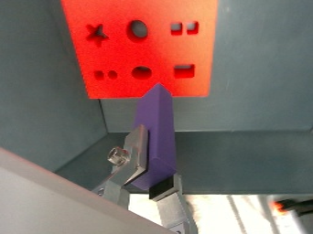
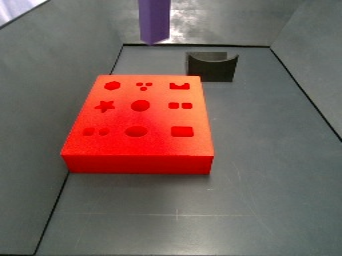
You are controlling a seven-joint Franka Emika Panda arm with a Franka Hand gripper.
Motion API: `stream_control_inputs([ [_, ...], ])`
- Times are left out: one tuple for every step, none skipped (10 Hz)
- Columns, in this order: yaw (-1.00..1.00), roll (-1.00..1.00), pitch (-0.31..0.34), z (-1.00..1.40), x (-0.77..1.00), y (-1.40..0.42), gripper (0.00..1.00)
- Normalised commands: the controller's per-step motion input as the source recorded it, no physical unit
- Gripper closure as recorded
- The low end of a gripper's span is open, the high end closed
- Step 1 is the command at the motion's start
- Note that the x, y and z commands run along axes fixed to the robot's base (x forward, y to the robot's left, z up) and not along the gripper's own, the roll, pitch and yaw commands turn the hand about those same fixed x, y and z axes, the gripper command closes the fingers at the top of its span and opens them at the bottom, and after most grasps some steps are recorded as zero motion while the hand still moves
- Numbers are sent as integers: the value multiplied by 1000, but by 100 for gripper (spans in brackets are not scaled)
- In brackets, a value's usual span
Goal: Pick up the rectangle object. Move up. Move to above the board. Insert the rectangle object.
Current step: Insert the rectangle object.
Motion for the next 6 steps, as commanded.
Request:
stream_control_inputs([
  [-843, -64, -7, -274, 26, -186, 100],
  [-891, -80, 0, -269, 3, -120, 100],
  [-860, -123, 0, -271, 120, -26, 100],
  [-663, -147, 0, -329, 443, 0, 100],
  [-620, -144, 3, -329, 486, 0, 100],
  [-614, -137, 3, -329, 477, 0, 100],
])
